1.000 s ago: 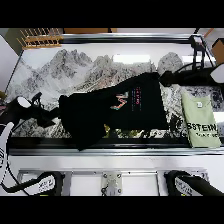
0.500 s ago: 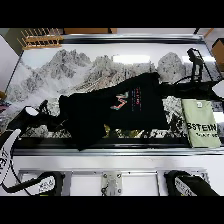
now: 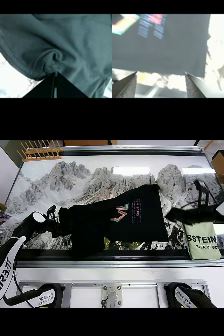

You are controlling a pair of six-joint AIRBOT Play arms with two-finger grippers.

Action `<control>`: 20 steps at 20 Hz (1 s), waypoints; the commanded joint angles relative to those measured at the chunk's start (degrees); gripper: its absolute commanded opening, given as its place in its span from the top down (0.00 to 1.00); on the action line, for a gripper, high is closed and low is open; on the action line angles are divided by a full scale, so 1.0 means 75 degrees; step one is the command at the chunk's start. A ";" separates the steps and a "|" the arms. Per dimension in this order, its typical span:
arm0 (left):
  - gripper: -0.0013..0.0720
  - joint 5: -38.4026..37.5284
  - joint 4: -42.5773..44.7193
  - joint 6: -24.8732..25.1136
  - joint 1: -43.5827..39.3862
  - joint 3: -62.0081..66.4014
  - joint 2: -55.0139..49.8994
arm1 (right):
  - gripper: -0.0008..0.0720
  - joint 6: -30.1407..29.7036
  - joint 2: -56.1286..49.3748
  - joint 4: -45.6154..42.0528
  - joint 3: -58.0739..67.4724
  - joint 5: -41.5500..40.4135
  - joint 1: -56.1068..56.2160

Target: Fold the clothes and pants, and hang the long-sleeved shirts on hangers.

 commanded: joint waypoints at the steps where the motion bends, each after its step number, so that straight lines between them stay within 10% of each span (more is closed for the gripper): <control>1: 0.97 -0.0364 0.0230 0.0131 -0.0044 0.0050 0.0463 | 0.12 0.2090 0.0020 -0.0915 -0.1792 -0.0140 -0.1411; 14: 0.97 -0.0326 0.0221 0.0125 -0.0041 0.0052 0.0586 | 0.13 0.1437 -0.0691 0.3005 -0.4500 -0.5438 -0.0192; 20: 0.97 -0.0326 0.0221 0.0128 -0.0035 0.0052 0.0589 | 0.72 0.1107 -0.0804 0.3013 -0.4485 -0.6044 0.0449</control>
